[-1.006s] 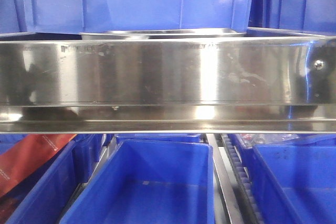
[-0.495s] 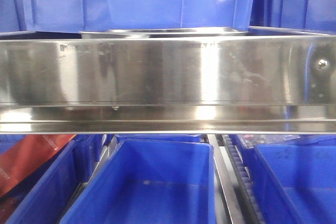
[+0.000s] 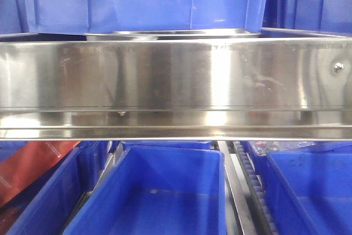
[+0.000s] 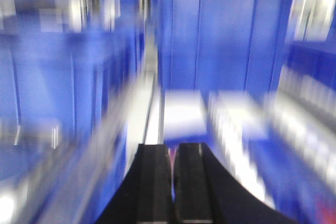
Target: Stack silver trays without gaps
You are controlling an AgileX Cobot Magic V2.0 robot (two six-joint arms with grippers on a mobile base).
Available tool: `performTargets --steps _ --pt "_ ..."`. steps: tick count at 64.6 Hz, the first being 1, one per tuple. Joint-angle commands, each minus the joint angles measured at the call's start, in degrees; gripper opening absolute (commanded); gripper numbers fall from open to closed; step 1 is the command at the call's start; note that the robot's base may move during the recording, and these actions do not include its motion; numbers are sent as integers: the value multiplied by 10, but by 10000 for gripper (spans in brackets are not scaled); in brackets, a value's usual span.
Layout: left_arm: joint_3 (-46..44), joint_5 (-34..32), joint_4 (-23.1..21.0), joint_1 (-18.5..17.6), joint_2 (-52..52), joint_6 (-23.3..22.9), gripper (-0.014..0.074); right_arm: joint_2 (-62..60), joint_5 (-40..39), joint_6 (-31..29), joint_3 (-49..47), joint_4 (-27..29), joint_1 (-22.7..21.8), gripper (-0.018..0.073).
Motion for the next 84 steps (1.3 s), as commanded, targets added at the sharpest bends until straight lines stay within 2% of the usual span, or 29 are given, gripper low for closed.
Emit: performTargets --steps 1,5,10,34,45,50,55,60,64,67,73,84 --pt "-27 25 1 -2 55 1 -6 68 99 0 -52 9 0 -26" --pt "-34 28 1 -2 82 1 -6 105 145 0 -77 10 0 -26" --pt "-34 13 1 -2 112 1 -6 149 160 0 -101 10 0 -26" --pt "-36 -54 -3 -2 203 -9 -6 246 66 1 -107 18 0 -26" --pt "-95 9 -28 -11 288 -9 -9 311 85 7 -144 18 14 4" --pt "-135 24 -27 -33 327 -13 -15 345 88 36 -168 4 30 4" --pt "-168 30 -6 -64 367 -48 -16 385 95 89 -195 -34 58 4" --pt "-205 43 50 -103 408 -130 -16 419 103 160 -218 -90 95 4" --pt "-249 75 114 -139 447 -204 -16 457 125 239 -248 -150 139 4" --pt "-276 101 130 -156 473 -224 -16 478 148 265 -269 -170 162 4" --pt "-337 152 126 -183 519 -233 -16 526 199 294 -328 -173 206 4" --pt "-438 221 93 -213 593 -234 -16 612 281 325 -441 -173 251 4"
